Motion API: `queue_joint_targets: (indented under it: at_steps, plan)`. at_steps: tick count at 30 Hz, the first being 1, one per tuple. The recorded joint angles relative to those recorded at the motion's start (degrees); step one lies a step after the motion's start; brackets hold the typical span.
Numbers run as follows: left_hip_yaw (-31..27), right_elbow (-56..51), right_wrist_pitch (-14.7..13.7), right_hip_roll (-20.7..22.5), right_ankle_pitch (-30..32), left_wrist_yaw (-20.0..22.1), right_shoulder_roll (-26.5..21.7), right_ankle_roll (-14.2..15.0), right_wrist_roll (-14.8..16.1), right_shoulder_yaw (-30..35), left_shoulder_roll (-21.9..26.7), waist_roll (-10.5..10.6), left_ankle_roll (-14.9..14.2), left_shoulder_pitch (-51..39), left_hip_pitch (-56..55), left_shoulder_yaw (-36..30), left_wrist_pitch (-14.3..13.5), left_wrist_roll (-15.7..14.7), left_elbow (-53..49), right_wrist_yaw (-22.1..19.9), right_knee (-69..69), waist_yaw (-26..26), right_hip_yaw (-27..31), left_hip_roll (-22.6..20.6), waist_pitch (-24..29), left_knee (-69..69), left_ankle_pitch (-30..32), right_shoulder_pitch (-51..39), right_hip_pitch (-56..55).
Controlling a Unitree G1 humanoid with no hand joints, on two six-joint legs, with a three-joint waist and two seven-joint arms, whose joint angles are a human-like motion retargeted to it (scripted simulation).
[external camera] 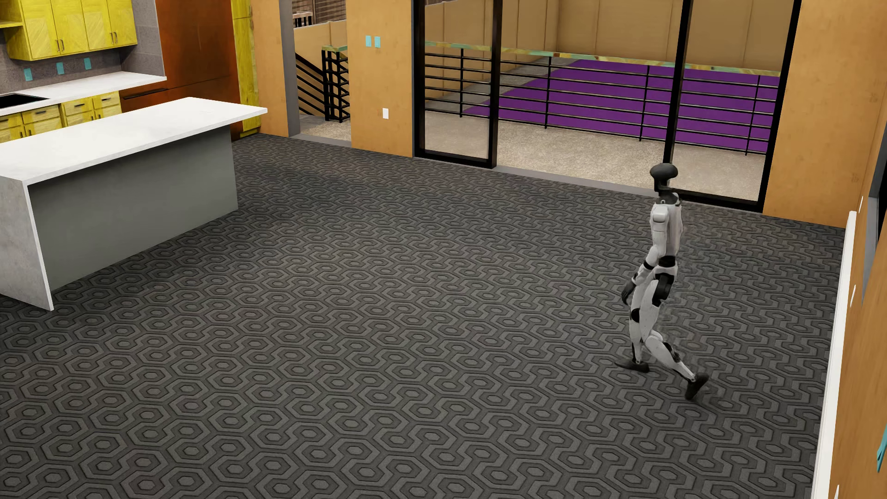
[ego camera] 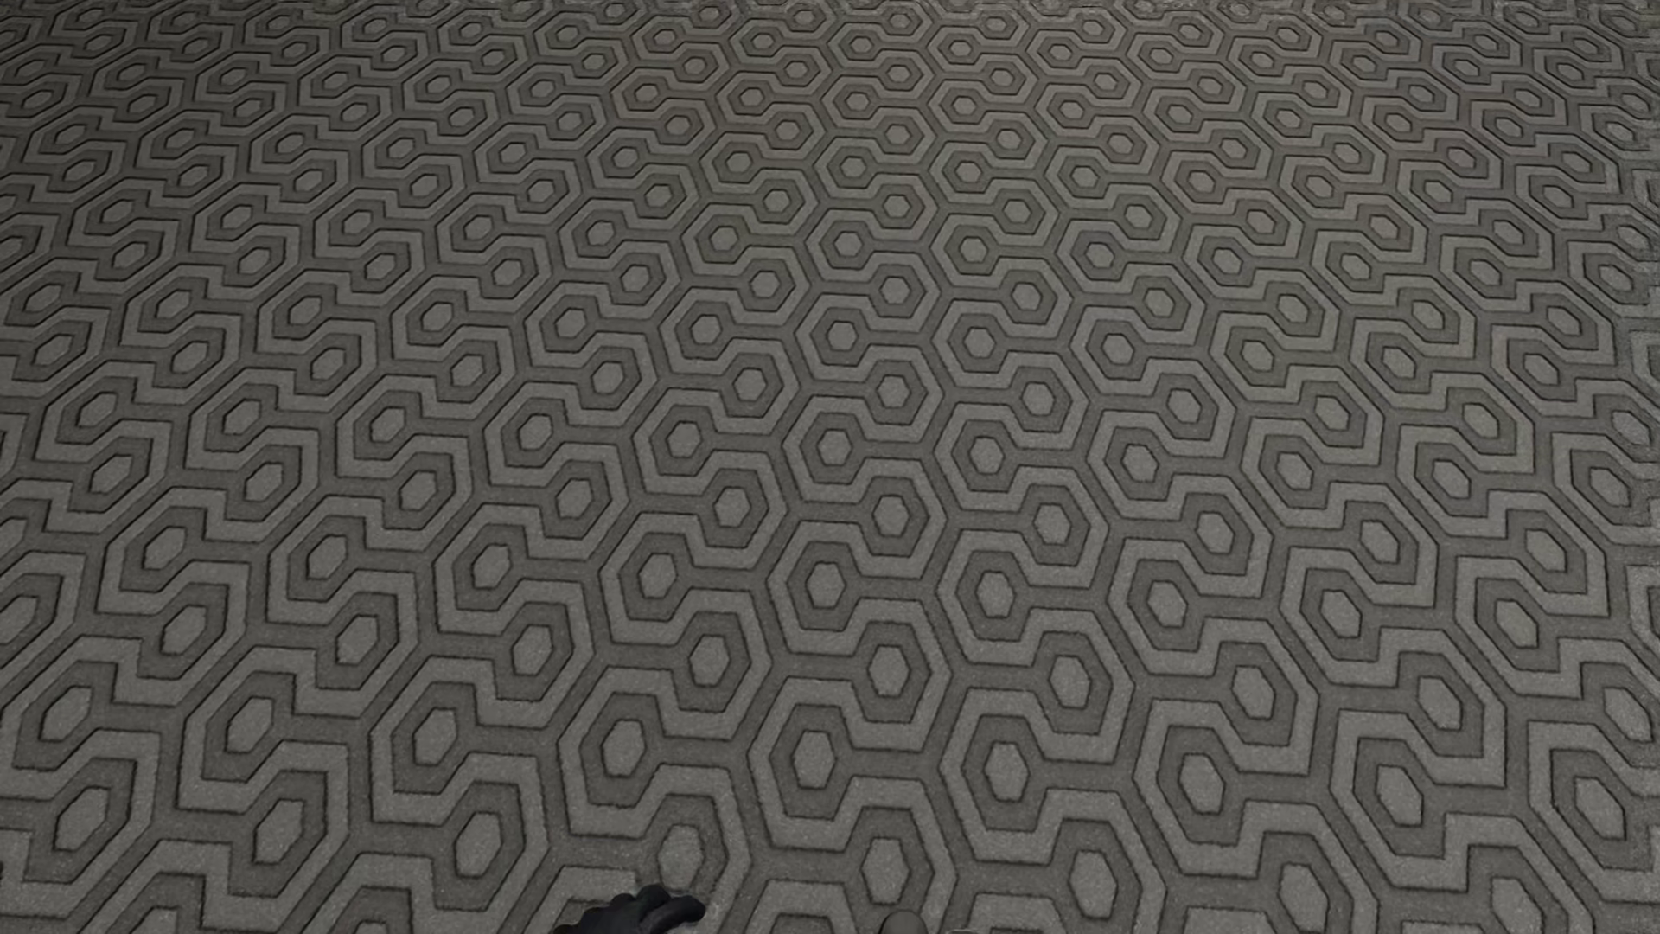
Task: Go to the counter
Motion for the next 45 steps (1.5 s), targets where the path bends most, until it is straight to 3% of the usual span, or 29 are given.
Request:
queue_joint_targets:
  at_steps: [1, 2, 4, 5, 7, 9, 12, 13, 14, 16, 18, 20, 22, 23, 25, 27, 29, 31, 34, 35, 36, 37, 39, 40, 41, 43, 45]
  plan:
    - [-1.10, 1.04, -1.73, 1.08, -1.70, 0.35, -0.05, -0.41, -0.81, -0.30, 1.68, 0.81, -2.08, 1.14, -4.44, -0.30, -0.91, 0.87, 0.20, -0.51, 0.12, -0.20, -0.88, 1.38, 0.24, 7.95, 4.58, -0.69, 2.03]
    - [-2.29, 1.37, -3.24, 2.13, -3.29, 0.79, -0.03, -0.73, -1.33, -0.80, 3.30, 1.58, -0.33, 2.37, -8.73, -0.44, -2.02, 1.56, -0.47, -1.57, 0.00, -0.21, -1.46, 1.74, 0.49, 13.94, 4.88, -1.47, 4.33]
    - [-4.23, 0.88, -5.08, 3.75, -6.30, 1.98, 0.10, -1.25, -1.86, -1.97, 5.58, 2.57, 0.21, 5.80, -15.92, 2.18, -3.64, 1.00, -3.92, -3.64, -0.37, 0.26, -1.62, 0.38, 0.80, 18.86, -0.73, -2.68, 9.20]
    - [-4.87, 0.33, -5.58, 4.39, -7.89, 2.96, 0.35, -1.47, -1.96, -2.52, 5.54, 2.83, 2.32, 7.86, -19.19, 4.63, -3.71, -0.01, -5.86, -4.13, -0.25, 0.73, -1.45, -0.48, 0.85, 18.07, -2.80, -3.26, 11.49]
    - [-4.95, -2.65, -6.58, 5.08, -10.47, 3.81, 0.30, -1.79, -1.48, -2.04, 4.58, 2.96, 4.10, 11.24, -24.57, 10.38, -3.72, -1.81, -9.33, -4.06, -0.65, 1.95, -0.77, -1.51, 0.72, 9.84, -11.13, -3.47, 15.98]
    - [-3.04, -5.13, -8.28, 5.59, -11.70, 4.51, -0.65, -1.77, -1.92, -0.20, 3.36, 2.81, 6.54, 13.67, -27.66, 15.78, -3.43, -1.73, -11.48, -4.38, -2.64, 3.41, 0.07, -1.23, 0.36, -6.44, -14.44, -4.18, 20.40]
    - [2.01, -6.34, -8.59, 6.31, -11.53, 5.25, -2.15, -1.29, -3.74, 3.28, 1.37, 2.39, 8.31, 15.38, -27.63, 19.29, -3.65, 1.34, -11.59, -6.28, -8.46, 5.43, 1.77, -0.98, -0.81, -36.76, -10.47, -5.39, 27.54]
    - [1.79, -5.84, -8.06, 6.66, -11.41, 4.85, -2.38, -1.09, -3.91, 4.44, 1.33, 2.16, 6.22, 15.80, -27.53, 19.49, -4.20, 2.85, -11.04, -6.62, -9.52, 6.02, 2.56, -1.54, -1.25, -43.24, -10.51, -5.78, 29.72]
    - [0.64, -4.91, -7.40, 6.84, -11.40, 4.20, -2.45, -0.82, -3.82, 5.21, 1.42, 1.92, 6.14, 16.20, -27.63, 19.55, -4.87, 4.28, -10.32, -6.66, -9.94, 6.64, 3.43, -2.29, -1.69, -45.02, -10.44, -6.01, 31.72]
    - [-1.52, -2.05, -5.41, 5.89, -10.31, 3.06, -2.73, 0.15, -3.30, 5.58, 1.15, 1.07, 10.83, 16.89, -28.13, 19.42, -6.17, 7.07, -8.32, -4.92, -9.61, 7.81, 5.48, -4.47, -2.57, -39.26, -3.71, -5.76, 35.97]
    - [-0.33, 0.85, -2.21, 3.42, -3.98, 2.06, -2.77, 1.85, -2.73, 3.82, 0.11, -0.67, 11.75, 16.57, -27.05, 20.38, -6.11, 9.06, -5.32, -3.18, -5.07, 8.48, 6.15, -6.18, -3.10, -32.74, -0.59, -3.76, 37.99]
    - [1.30, 2.08, 0.02, -0.26, 7.62, 2.28, -3.01, 7.47, -2.47, 2.32, -1.94, -2.76, 12.86, 14.03, -24.21, 23.34, -5.50, 9.65, -1.23, -1.90, 8.36, 8.83, 6.77, -8.71, -2.83, -30.36, -4.36, -0.31, 33.61]
    - [3.36, 1.36, -2.08, -6.09, 21.30, 3.79, -5.72, 14.81, -4.20, 6.27, -3.53, -4.60, 13.53, 12.85, -20.02, 24.60, -6.83, 9.84, 0.01, 2.95, 27.63, 8.82, 6.06, -10.72, -2.14, -31.02, -7.68, 1.55, 23.61]
    - [4.25, -0.31, -4.02, -9.62, 24.09, 3.79, -7.98, 15.63, -5.34, 8.53, -4.09, -5.50, 13.83, 11.61, -18.03, 24.07, -7.85, 10.29, 0.08, 5.60, 35.60, 8.48, 5.32, -11.85, -1.73, -31.34, -9.24, 2.24, 18.25]
    - [4.81, -5.02, -5.21, -13.47, 15.94, 3.03, -10.03, 13.84, -5.39, 8.79, -4.62, -7.02, 14.44, 7.81, -13.78, 21.39, -9.81, 12.19, 0.18, 6.79, 44.63, 7.20, 6.00, -14.28, -0.91, -31.80, -12.43, 4.16, 8.05]
    - [4.16, -9.96, -4.05, -15.05, 4.93, 2.56, -8.92, 10.70, -1.87, 3.18, -4.80, -7.96, 14.89, 3.41, -10.09, 18.57, -10.81, 13.90, 0.06, 3.18, 43.89, 5.63, 6.73, -16.24, -0.33, -30.36, -16.54, 6.92, -0.22]
    - [2.75, -13.56, -2.77, -15.15, -2.14, 2.10, -6.04, 8.96, 1.65, -2.32, -5.23, -8.25, 15.21, -1.22, -6.13, 16.21, -11.25, 14.27, -0.33, -1.29, 33.68, 4.25, 7.17, -17.03, -0.14, -29.84, -20.10, 9.41, -5.99]
    - [1.28, -13.70, -1.88, -14.96, -2.41, 2.15, -4.85, 6.56, 2.30, -3.15, -5.02, -8.09, 15.23, -4.57, -1.82, 14.00, -12.14, 13.97, -1.70, -1.93, 17.32, 3.03, 5.56, -16.79, -0.31, -31.13, -22.62, 9.39, -8.87]
    - [-0.76, -10.77, -2.08, -12.89, 0.66, 2.72, -6.00, 9.74, -1.48, 0.12, -5.40, -7.68, 15.26, -7.73, 5.31, 10.81, -13.16, 12.23, -3.44, 2.07, -10.80, 1.35, 3.21, -16.14, -1.10, -35.04, -24.85, 8.13, -8.29]
    - [-1.39, -9.98, -2.16, -12.27, 0.22, 2.82, -6.23, 12.69, -2.71, 0.26, -5.71, -7.50, 15.17, -8.45, 7.62, 9.46, -13.22, 12.06, -3.43, 2.36, -14.49, 0.89, 4.35, -16.19, -1.29, -35.31, -25.53, 8.23, -8.95]
    - [-1.96, -9.28, -2.16, -11.43, 0.19, 2.79, -5.84, 13.60, -3.14, -0.34, -5.86, -7.32, 15.00, -8.85, 9.77, 8.28, -13.07, 12.14, -3.30, 1.70, -15.17, 0.47, 6.41, -16.03, -1.50, -35.27, -26.19, 8.47, -9.13]
    - [-2.40, -8.42, -2.03, -10.49, 2.86, 2.58, -4.89, 11.33, -2.77, -1.43, -5.85, -7.10, 14.70, -8.81, 11.75, 7.47, -12.74, 12.25, -3.16, 0.59, -13.03, 0.17, 7.67, -15.51, -1.72, -35.05, -26.50, 8.70, -9.11]
    - [-2.58, -5.77, -1.03, -9.22, 9.87, 2.30, -3.04, 6.18, -1.95, -3.57, -5.83, -6.29, 13.58, -7.16, 14.79, 7.21, -11.29, 12.19, -2.63, -0.71, -4.56, -0.28, 7.22, -13.94, -2.26, -31.59, -23.66, 8.80, -9.86]
    - [-2.27, -4.15, -0.33, -8.49, 10.11, 2.27, -2.33, 4.44, -2.17, -4.24, -5.74, -5.60, 12.96, -5.62, 15.30, 7.74, -10.01, 12.00, -2.04, -0.80, -0.22, -0.41, 6.37, -12.81, -2.55, -28.40, -20.40, 8.54, -9.71]
    - [-2.03, -2.65, 0.14, -7.19, 7.58, 2.00, -1.53, 2.57, -2.49, -4.75, -5.46, -4.70, 12.40, -3.94, 14.59, 8.34, -8.56, 11.75, -1.16, -0.97, 2.65, -0.49, 5.50, -11.30, -2.76, -23.52, -15.72, 8.14, -8.91]
    - [-1.70, -0.72, -0.32, -4.37, 2.72, 0.18, 0.01, 0.58, -2.73, -5.38, -3.87, -2.62, 6.04, -1.68, 8.26, 7.48, -6.54, 12.35, 1.05, -1.81, 4.26, -0.62, 2.81, -6.94, -2.78, -7.31, -2.78, 7.09, -5.19]
    - [-2.16, -0.08, -1.57, -1.64, -1.16, -2.23, 0.71, -0.15, -2.97, -5.12, -0.89, -0.48, 1.97, -0.05, -1.79, 5.07, -6.88, 13.75, 1.30, -2.40, 3.89, -0.55, -0.06, -2.77, -2.43, 9.48, 6.89, 5.25, -0.84]
